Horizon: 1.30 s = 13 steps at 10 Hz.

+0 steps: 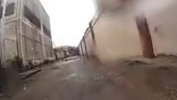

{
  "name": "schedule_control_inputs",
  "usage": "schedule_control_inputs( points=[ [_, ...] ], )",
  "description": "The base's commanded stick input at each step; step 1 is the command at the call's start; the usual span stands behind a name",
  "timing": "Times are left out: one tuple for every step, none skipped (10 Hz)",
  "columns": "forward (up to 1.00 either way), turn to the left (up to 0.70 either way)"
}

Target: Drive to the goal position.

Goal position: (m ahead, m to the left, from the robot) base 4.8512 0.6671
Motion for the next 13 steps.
schedule_control_inputs(
  points=[
    [0.5,0.07],
    [0.5,0.07],
    [0.5,0.07],
    [0.5,0.07],
    [0.5,0.07],
    [0.5,0.07],
    [0.5,0.07],
    [0.5,0.07],
    [0.5,0.07],
    [0.5,0.07],
    [0.5,0.07],
    [0.5,0.07],
    [0.5,0.07]
  ],
)
